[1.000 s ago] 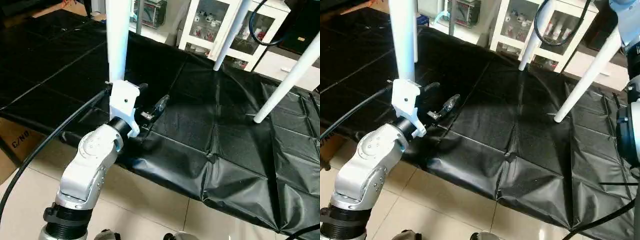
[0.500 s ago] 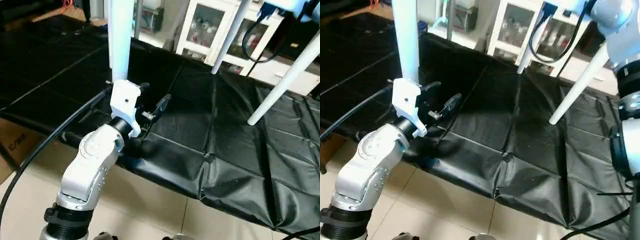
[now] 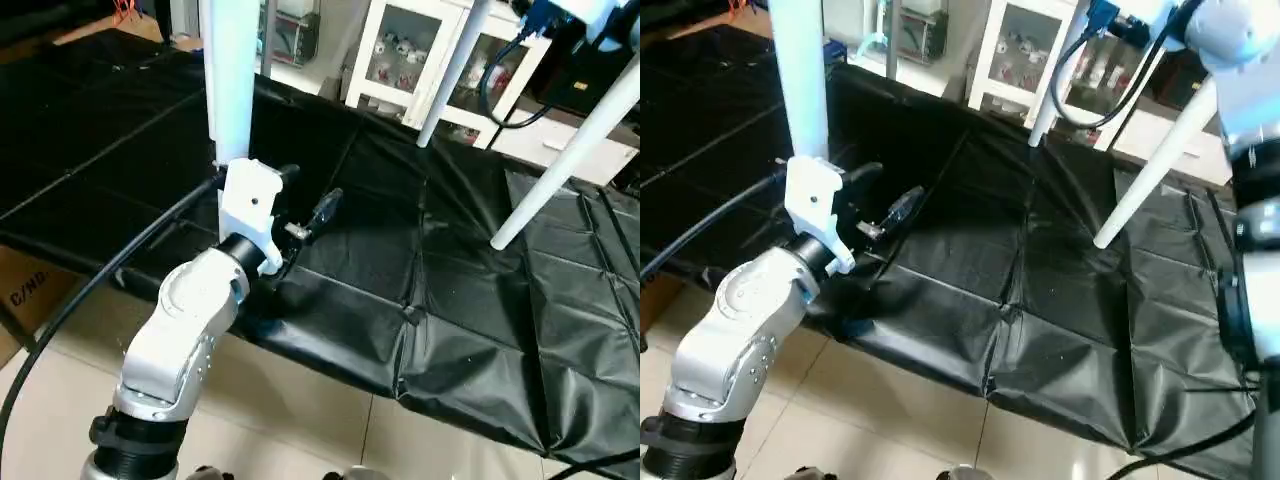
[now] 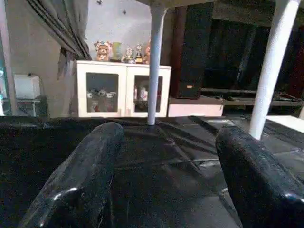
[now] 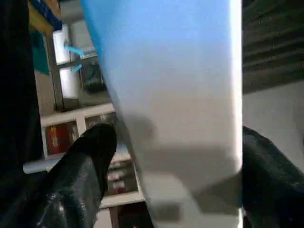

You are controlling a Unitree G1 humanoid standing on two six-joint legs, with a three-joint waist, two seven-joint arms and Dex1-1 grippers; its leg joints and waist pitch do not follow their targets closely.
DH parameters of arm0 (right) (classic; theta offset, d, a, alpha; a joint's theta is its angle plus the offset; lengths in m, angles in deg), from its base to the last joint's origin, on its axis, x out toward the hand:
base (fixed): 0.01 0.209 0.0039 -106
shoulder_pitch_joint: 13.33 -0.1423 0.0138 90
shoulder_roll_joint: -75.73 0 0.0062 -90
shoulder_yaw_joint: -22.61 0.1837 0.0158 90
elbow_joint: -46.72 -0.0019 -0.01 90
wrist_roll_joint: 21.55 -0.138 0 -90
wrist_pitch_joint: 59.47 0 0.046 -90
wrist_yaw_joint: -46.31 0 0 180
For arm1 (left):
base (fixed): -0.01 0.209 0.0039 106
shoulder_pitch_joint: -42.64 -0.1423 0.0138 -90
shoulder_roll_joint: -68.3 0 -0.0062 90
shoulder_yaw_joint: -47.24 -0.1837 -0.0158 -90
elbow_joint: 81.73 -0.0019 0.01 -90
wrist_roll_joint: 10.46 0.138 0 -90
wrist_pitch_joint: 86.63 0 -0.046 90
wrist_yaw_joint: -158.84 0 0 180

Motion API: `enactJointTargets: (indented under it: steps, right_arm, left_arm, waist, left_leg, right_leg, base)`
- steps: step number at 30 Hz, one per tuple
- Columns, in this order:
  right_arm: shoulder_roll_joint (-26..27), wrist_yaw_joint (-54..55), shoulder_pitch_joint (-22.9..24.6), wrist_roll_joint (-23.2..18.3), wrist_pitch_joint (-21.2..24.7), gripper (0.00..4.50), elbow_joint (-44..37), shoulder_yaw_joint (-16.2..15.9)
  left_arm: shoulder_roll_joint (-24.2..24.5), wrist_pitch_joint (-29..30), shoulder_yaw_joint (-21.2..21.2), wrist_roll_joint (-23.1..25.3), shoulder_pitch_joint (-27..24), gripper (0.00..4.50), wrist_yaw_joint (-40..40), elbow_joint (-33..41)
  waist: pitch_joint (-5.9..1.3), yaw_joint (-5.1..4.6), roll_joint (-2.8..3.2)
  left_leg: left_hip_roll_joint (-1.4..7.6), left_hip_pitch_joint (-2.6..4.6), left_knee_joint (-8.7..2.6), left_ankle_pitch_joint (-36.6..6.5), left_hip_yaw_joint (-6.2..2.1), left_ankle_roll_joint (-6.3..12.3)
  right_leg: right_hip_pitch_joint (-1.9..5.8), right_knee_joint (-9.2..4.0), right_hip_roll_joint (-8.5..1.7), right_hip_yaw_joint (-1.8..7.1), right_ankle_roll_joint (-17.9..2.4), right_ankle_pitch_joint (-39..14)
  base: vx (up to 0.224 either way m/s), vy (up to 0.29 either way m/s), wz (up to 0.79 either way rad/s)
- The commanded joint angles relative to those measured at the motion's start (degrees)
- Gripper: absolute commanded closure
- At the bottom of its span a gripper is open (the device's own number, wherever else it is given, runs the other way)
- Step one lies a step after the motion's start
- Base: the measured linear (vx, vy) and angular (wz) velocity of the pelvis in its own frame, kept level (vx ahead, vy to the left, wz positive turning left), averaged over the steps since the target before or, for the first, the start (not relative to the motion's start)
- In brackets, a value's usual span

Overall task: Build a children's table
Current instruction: Flip table

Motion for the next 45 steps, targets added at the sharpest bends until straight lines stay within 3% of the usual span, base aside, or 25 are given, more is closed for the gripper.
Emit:
enactJointTargets:
  steps: [1,2,3,4,11,12,17,22,24,25,26,27,29,30,32,33,34,36,37,38,39,40,42,43,45]
  right_arm:
    - [-0.73,0.24,2.25,-1.39,-0.4,0.35,-3.01,1.34]
    - [-0.72,0.18,2.88,-1.73,-0.28,0.25,-3.95,1.81]
    - [-0.93,0.89,3.96,-1.96,-0.67,0.2,-5.79,2.56]
    - [-1.05,1.26,4.54,-2.06,-0.82,0.15,-6.8,2.95]
    - [-1.73,5.65,11.28,-4.12,-2.66,0.07,-18.02,8.41]
    - [-1.69,6.57,12.64,-4.81,-3.37,0.07,-20.04,9.74]
    - [-0.32,7.27,18.63,-9.94,-4.46,0.07,-28.12,14.95]
    - [3.46,8.19,30.64,-18.69,-10.18,0.07,-41.21,21.67]
    - [4.87,9.63,34.84,-20.0,-9.31,0.07,-45.57,23.55]
    - [5.67,10.2,36.73,-20.77,-9.35,0.07,-47.28,24.31]
    - [6.3,10.79,38.36,-21.14,-9.29,0.07,-48.74,24.8]
    - [7.76,12.1,40.66,-21.87,-9.38,0.07,-50.21,25.88]
    - [10.0,13.5,43.68,-23.75,-9.08,0.07,-51.5,27.46]
    - [11.58,13.4,46.81,-25.62,-7.4,0.07,-51.33,27.94]
    - [12.55,13.92,49.38,-25.03,-1.4,0.07,-50.25,27.48]
    - [12.9,14.06,49.78,-25.39,2.38,0.07,-49.6,27.21]
    - [13.6,14.95,49.84,-25.64,10.52,0.07,-47.7,27.16]
    - [13.97,16.63,48.92,-26.36,19.24,0.07,-44.64,27.74]
    - [13.97,16.63,48.92,-26.36,19.24,0.07,-44.64,27.74]
    - [14.09,17.42,48.38,-27.04,23.2,0.07,-43.25,27.99]
    - [14.08,17.46,48.29,-27.07,23.3,0.07,-43.07,28.01]
    - [13.86,18.78,44.58,-27.46,23.98,0.07,-35.95,28.83]
    - [12.91,18.57,40.68,-26.3,20.32,0.07,-28.69,28.79]
    - [12.78,18.55,40.08,-26.2,19.86,0.07,-27.62,28.79]
    - [11.45,18.06,33.48,-25.16,14.91,0.07,-15.7,28.73]
  left_arm:
    - [-0.28,0.39,-0.66,0.3,0.35,0.99,-0.08,0.86]
    - [-0.3,0.42,-0.64,0.28,0.36,0.99,-0.04,0.86]
    - [-0.24,0.45,-0.63,0.28,0.47,0.99,0.08,0.73]
    - [-0.23,0.47,-0.62,0.3,0.51,0.99,0.15,0.67]
    - [-0.28,0.43,-0.78,0.19,1.1,0.99,0.8,0.0]
    - [-0.32,0.37,-0.79,0.22,1.14,0.99,0.9,-0.11]
    - [-0.27,0.17,-0.34,0.17,1.25,0.99,1.05,-0.5]
    - [0.21,0.23,1.09,0.64,0.5,0.99,-0.11,-0.41]
    - [0.57,0.41,1.44,0.46,0.3,0.99,0.12,-0.15]
    - [0.74,0.59,1.6,0.34,0.18,0.99,0.23,0.03]
    - [0.9,0.76,1.8,0.25,0.02,0.99,0.33,0.22]
    - [0.97,1.08,1.96,0.25,-0.31,0.99,0.21,0.41]
    - [0.93,1.42,2.08,0.3,-0.79,0.99,0.02,0.54]
    - [1.0,1.6,2.09,0.56,-1.19,0.99,-0.13,0.51]
    - [1.11,1.66,2.19,0.66,-1.41,0.99,-0.21,0.46]
    - [1.01,1.67,2.3,0.51,-1.4,0.99,-0.24,0.44]
    - [0.64,1.64,2.39,0.11,-1.17,0.99,-0.28,0.39]
    - [0.04,1.66,1.97,-0.5,-0.84,0.99,0.05,0.61]
    - [0.04,1.66,1.97,-0.5,-0.84,0.99,0.05,0.61]
    - [-0.15,1.76,1.74,-0.9,-0.72,0.99,0.33,0.85]
    - [-0.17,1.77,1.71,-0.95,-0.72,0.99,0.37,0.88]
    - [-0.95,2.16,0.71,-2.23,-0.89,0.99,1.47,2.05]
    - [-1.44,2.52,0.13,-2.9,-1.15,0.99,1.87,2.86]
    - [-1.45,2.58,0.08,-2.91,-1.18,0.99,1.87,2.92]
    - [-1.25,3.25,-0.23,-3.03,-1.44,0.99,2.04,3.56]
  waist:
    - [-4.16,-0.1,1.48]
    - [-4.22,-0.03,1.37]
    - [-4.23,-0.07,1.94]
    - [-4.16,-0.08,1.64]
    - [-4.14,-0.07,2.6]
    - [-4.19,-0.12,2.45]
    - [-4.22,-0.15,2.77]
    - [-4.21,-0.05,3.17]
    - [-4.36,-0.07,3.46]
    - [-4.3,-0.09,4.08]
    - [-4.21,-0.19,3.93]
    - [-4.14,-0.25,4.33]
    - [-4.19,-0.34,4.33]
    - [-4.22,-0.32,4.48]
    - [-4.17,-0.45,4.58]
    - [-4.09,-0.52,4.6]
    - [-4.11,-0.65,4.51]
    - [-4.02,-0.91,4.65]
    - [-4.03,-1.11,4.69]
    - [-4.0,-1.24,4.73]
    - [-4.01,-1.49,4.73]
    - [-4.04,-1.65,4.66]
    - [-4.18,-2.53,4.51]
    - [-4.08,-2.72,4.5]
    - [-4.15,-3.07,5.13]
  left_leg:
    - [3.71,2.47,-5.59,-15.45,-2.11,-3.96]
    - [3.7,2.51,-5.53,-14.59,-2.02,-3.56]
    - [3.7,2.45,-5.55,-14.44,-2.15,-3.56]
    - [3.73,2.51,-5.57,-14.73,-1.99,-3.43]
    - [3.69,2.73,-5.75,-15.99,-2.09,-3.71]
    - [3.67,2.64,-5.78,-15.51,-2.08,-3.39]
    - [3.66,2.76,-5.83,-15.59,-2.08,-2.64]
    - [3.71,2.74,-6.12,-15.07,-2.08,-1.61]
    - [3.72,2.85,-6.23,-15.22,-2.19,-1.53]
    - [3.65,2.76,-6.42,-15.75,-2.35,-1.67]
    - [3.67,2.79,-6.47,-16.37,-2.28,-1.73]
    - [3.63,2.93,-6.56,-17.73,-2.3,-2.0]
    - [3.52,2.7,-6.64,-18.21,-2.38,-2.08]
    - [3.47,2.76,-6.66,-18.91,-2.39,-2.05]
    - [3.33,2.76,-6.71,-19.65,-2.45,-1.89]
    - [3.29,2.7,-6.82,-20.37,-2.52,-2.09]
    - [3.25,2.76,-6.79,-21.6,-2.62,-2.55]
    - [3.06,2.72,-6.74,-22.6,-2.78,-3.16]
    - [2.96,2.74,-6.64,-23.09,-2.88,-3.68]
    - [2.94,2.7,-6.66,-23.37,-2.92,-3.94]
    - [2.85,2.87,-6.51,-24.52,-2.96,-4.38]
    - [2.78,3.13,-6.25,-25.23,-2.89,-4.49]
    - [2.74,2.34,-6.25,-25.48,-3.32,-4.72]
    - [2.69,2.22,-6.25,-25.6,-3.32,-4.55]
    - [2.68,2.7,-5.99,-27.37,-3.4,-4.45]
  right_leg:
    - [1.71,-3.02,-1.73,0.93,-9.3,-11.17]
    - [1.81,-2.98,-1.74,0.97,-9.49,-10.35]
    - [1.86,-2.78,-1.75,0.98,-9.73,-10.06]
    - [1.76,-3.03,-1.72,0.97,-9.64,-10.37]
    - [1.85,-3.27,-1.72,0.97,-9.23,-11.81]
    - [2.05,-3.28,-1.69,0.96,-9.08,-11.33]
    - [2.08,-3.4,-1.66,0.96,-8.9,-11.44]
    - [2.22,-3.63,-1.72,1.08,-8.1,-10.57]
    - [2.29,-3.68,-1.62,1.02,-8.0,-10.89]
    - [2.35,-3.66,-1.54,0.91,-8.07,-11.62]
    - [2.23,-3.88,-1.48,0.91,-7.95,-12.28]
    - [2.1,-4.04,-1.41,0.92,-7.76,-13.32]
    - [2.24,-4.1,-1.55,0.94,-7.37,-14.24]
    - [2.21,-4.27,-1.53,0.91,-6.98,-15.55]
    - [2.14,-4.49,-1.31,0.9,-6.81,-16.6]
    - [2.12,-4.62,-1.25,0.84,-6.67,-18.06]
    - [2.1,-4.81,-1.35,0.73,-6.45,-20.07]
    - [1.99,-5.01,-1.35,0.68,-5.92,-22.89]
    - [1.93,-5.16,-1.41,0.6,-5.53,-24.3]
    - [1.91,-5.26,-1.46,0.57,-5.29,-24.92]
    - [1.66,-5.51,-1.49,0.44,-4.76,-26.56]
    - [1.28,-5.8,-1.6,0.41,-4.36,-27.81]
    - [1.98,-5.72,-2.04,-0.24,-4.31,-29.19]
    - [1.92,-5.85,-1.98,-0.31,-4.08,-29.52]
    - [1.42,-5.92,-2.02,-0.68,-4.87,-29.39]
  base:
    - [0.0,0.0,0.0]
    - [0.0,0.0,0.0]
    - [0.0,0.0,0.0]
    - [0.0,0.0,0.0]
    - [0.0,0.0,0.0]
    - [0.0,0.0,0.0]
    - [0.0,0.0,0.0]
    - [0.0,0.0,0.0]
    - [0.0,0.0,0.0]
    - [0.0,0.0,0.0]
    - [0.0,0.0,0.0]
    - [0.0,0.0,0.0]
    - [0.0,0.0,0.0]
    - [0.0,0.0,0.0]
    - [0.0,0.0,0.0]
    - [0.0,0.0,0.0]
    - [0.0,0.0,0.0]
    - [0.0,0.0,0.0]
    - [0.0,0.0,0.0]
    - [0.0,0.0,0.0]
    - [0.0,0.0,0.0]
    - [0.0,0.0,0.0]
    - [0.0,0.0,0.0]
    - [0.0,0.0,0.0]
    - [0.0,0.0,0.0]
